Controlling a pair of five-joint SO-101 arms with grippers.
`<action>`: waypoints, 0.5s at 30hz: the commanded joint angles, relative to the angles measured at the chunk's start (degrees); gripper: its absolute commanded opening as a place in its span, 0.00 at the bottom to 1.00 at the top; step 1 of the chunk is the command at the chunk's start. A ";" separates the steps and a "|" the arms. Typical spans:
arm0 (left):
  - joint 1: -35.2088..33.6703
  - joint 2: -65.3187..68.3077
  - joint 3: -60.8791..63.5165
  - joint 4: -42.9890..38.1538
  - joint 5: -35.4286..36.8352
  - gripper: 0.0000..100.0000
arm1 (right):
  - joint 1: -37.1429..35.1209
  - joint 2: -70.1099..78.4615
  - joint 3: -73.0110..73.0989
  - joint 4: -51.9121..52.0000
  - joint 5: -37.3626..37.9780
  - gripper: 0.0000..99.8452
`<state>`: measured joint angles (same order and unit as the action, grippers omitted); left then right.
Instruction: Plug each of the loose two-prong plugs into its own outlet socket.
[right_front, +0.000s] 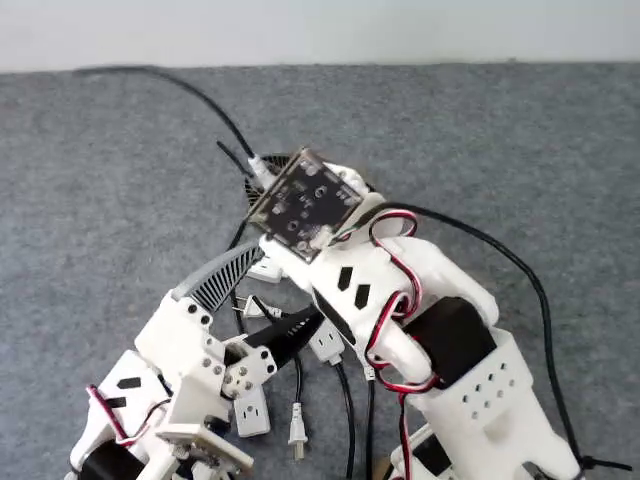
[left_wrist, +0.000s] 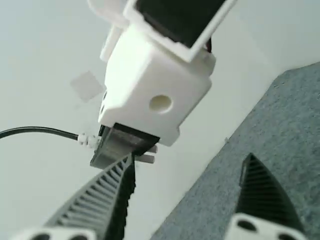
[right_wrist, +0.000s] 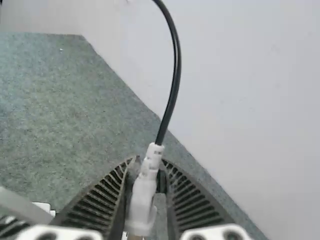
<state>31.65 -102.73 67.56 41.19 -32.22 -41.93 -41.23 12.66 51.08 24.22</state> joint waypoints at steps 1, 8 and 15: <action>2.46 0.70 -2.07 -1.85 -1.49 0.32 | -3.47 -1.63 -3.69 0.04 -0.35 0.01; 4.57 0.79 0.66 -2.81 -1.41 0.32 | -4.35 -1.63 -6.15 2.68 3.25 0.01; 7.30 0.70 2.24 -3.34 -3.52 0.32 | -8.66 -0.92 -13.63 12.62 7.38 0.01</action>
<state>38.15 -102.73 70.46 39.78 -34.42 -49.93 -41.49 3.52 61.54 30.29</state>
